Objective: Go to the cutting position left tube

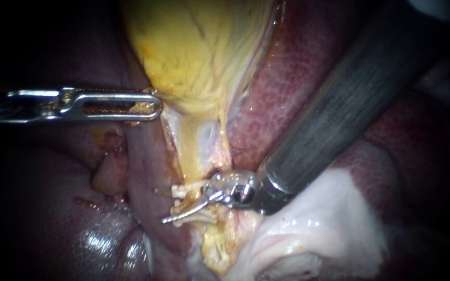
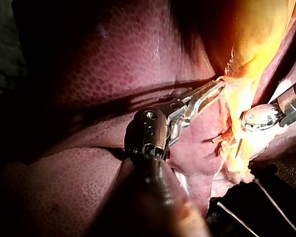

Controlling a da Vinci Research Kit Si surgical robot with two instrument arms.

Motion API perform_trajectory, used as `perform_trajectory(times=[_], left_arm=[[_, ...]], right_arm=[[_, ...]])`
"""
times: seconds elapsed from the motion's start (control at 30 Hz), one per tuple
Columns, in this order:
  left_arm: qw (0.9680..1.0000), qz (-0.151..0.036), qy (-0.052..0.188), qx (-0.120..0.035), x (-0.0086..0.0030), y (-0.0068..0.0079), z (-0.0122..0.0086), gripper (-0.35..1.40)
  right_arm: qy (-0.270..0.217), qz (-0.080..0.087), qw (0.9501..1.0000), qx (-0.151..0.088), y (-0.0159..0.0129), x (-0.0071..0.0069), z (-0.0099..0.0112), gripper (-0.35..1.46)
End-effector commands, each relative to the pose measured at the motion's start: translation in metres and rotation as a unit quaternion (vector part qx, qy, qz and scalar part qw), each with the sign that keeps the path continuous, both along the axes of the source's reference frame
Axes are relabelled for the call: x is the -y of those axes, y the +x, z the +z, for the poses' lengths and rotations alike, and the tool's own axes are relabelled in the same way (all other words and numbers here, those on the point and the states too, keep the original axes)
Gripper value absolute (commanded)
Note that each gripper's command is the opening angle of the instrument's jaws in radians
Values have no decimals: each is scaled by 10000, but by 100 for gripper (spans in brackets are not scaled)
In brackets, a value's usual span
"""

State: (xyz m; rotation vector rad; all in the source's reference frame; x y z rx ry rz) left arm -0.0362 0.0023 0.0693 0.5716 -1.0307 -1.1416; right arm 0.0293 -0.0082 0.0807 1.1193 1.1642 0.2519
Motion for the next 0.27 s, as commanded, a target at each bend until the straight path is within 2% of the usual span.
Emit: perform_trajectory(times=[0.03,0.27], left_arm=[[10000,4,0,3,0,0,0,-35],[10000,0,-1,0,1,-1,-1,-35]], right_arm=[[-1,2,10000,2,0,0,0,130],[17,30,10000,30,-1,-1,1,130]])
